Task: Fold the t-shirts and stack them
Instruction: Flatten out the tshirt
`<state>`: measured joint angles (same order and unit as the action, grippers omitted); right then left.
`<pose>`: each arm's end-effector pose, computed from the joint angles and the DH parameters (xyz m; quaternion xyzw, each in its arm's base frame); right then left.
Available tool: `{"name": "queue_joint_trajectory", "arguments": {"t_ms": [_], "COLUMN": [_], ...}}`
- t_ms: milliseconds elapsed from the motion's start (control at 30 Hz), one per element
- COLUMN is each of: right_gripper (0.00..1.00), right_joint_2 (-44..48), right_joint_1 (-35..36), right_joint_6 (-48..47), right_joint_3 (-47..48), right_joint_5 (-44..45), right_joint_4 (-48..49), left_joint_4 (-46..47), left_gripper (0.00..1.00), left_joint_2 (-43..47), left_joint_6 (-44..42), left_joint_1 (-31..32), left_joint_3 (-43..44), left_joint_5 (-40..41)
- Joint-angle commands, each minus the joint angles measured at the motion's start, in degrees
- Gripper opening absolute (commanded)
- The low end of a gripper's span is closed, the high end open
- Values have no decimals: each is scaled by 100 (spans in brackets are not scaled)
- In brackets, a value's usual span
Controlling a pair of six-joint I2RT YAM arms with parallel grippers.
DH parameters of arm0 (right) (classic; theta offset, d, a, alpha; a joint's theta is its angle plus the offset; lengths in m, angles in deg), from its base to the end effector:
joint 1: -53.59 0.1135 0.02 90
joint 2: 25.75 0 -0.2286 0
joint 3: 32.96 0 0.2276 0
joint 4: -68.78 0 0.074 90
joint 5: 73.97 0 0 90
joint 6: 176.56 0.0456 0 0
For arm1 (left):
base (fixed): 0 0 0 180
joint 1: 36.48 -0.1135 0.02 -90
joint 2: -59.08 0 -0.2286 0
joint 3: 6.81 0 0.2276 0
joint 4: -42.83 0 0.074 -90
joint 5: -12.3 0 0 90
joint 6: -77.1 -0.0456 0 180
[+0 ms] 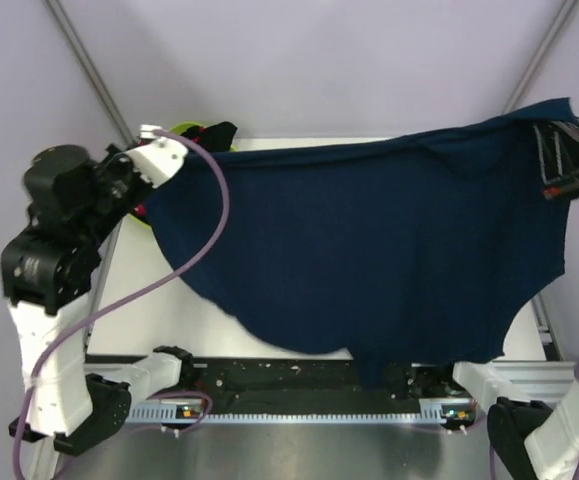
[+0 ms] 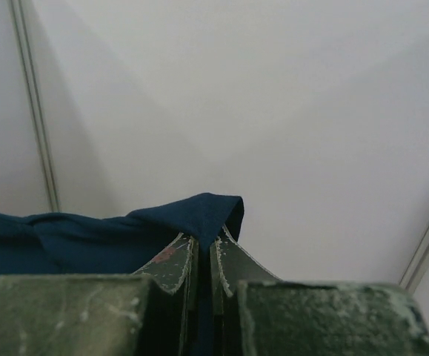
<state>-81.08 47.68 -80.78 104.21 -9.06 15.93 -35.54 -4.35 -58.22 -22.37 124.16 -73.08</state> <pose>0.0250 0.0169 0.5827 -0.1357 0.5120 0.1093 0.8411 0.1192 -0.0262 0.5058 0.3594 0.6815 0.2012 0.6049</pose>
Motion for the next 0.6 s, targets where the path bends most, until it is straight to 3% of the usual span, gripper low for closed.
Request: {"name": "queue_joint_trajectory", "arguments": {"t_ms": [0, 233, 333, 500, 567], "right_gripper": [0, 0, 0, 0, 0], "right_joint_2": [-653, -1952, -2761, -4203, -4442], "right_joint_1": [-103, -86, 19, 160, 169], "right_joint_6": [133, 398, 214, 195, 230], "right_joint_3": [-761, -2686, -3117, -2978, -2960], "right_joint_5": [-189, -717, -709, -665, -647], "right_joint_4": [126, 873, 1031, 1084, 1084], "left_joint_4": [-249, 771, 816, 1236, 1588], "left_gripper": [0, 0, 0, 1, 11], "left_joint_2": [-581, -2020, -3065, -4614, -4913], "left_joint_6": [41, -82, -161, -39, -47], "left_joint_1": [-84, -84, -84, -93, -93], "left_joint_3": [-922, -2295, -2199, -1365, -1224], "left_joint_5": [-189, -436, -744, -245, -146]}}
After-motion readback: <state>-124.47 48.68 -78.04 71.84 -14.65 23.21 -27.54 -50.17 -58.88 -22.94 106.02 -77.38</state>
